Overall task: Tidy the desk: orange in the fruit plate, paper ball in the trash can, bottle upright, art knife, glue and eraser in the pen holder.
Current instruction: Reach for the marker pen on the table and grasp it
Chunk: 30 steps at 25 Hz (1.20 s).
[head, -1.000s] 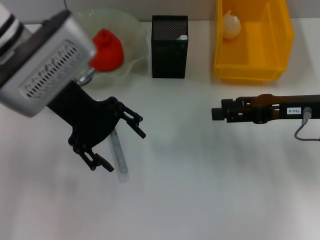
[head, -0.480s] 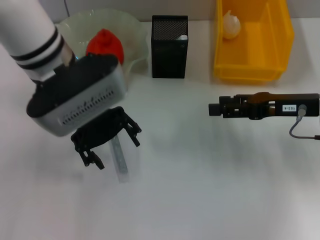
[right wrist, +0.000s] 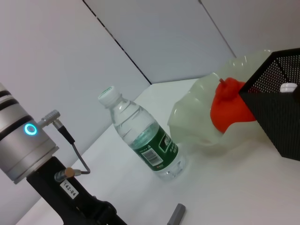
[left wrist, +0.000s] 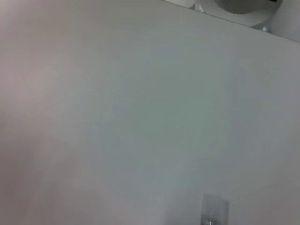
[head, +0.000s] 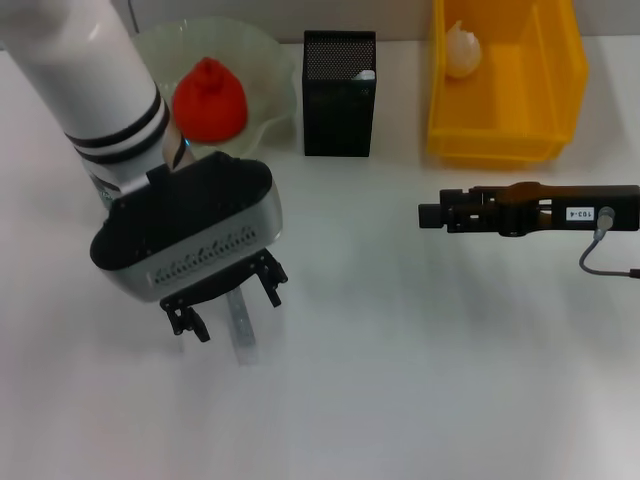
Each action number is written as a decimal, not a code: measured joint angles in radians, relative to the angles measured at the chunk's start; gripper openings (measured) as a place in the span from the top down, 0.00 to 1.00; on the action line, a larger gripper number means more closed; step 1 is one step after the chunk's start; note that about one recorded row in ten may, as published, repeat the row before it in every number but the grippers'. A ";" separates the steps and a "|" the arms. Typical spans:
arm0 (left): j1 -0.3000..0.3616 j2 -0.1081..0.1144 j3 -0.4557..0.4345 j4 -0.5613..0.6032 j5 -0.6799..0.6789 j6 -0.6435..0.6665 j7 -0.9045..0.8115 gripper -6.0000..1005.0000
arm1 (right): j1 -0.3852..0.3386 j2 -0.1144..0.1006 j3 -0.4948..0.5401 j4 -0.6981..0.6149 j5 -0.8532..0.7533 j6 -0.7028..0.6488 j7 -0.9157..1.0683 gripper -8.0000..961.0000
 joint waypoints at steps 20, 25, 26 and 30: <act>-0.031 -0.029 0.099 -0.066 0.020 -0.117 -0.010 0.49 | -0.009 0.000 -0.005 0.001 -0.007 -0.016 0.000 0.19; -0.038 -0.034 0.111 -0.090 0.030 -0.148 -0.018 0.57 | -0.010 0.000 -0.004 0.001 -0.008 -0.017 0.000 0.19; -0.039 -0.035 0.113 -0.093 0.034 -0.153 -0.020 0.58 | -0.010 0.000 -0.004 0.001 -0.008 -0.017 0.000 0.19; -0.042 -0.036 0.122 -0.101 0.044 -0.163 -0.026 0.59 | -0.010 0.000 -0.005 0.001 -0.008 -0.017 -0.001 0.19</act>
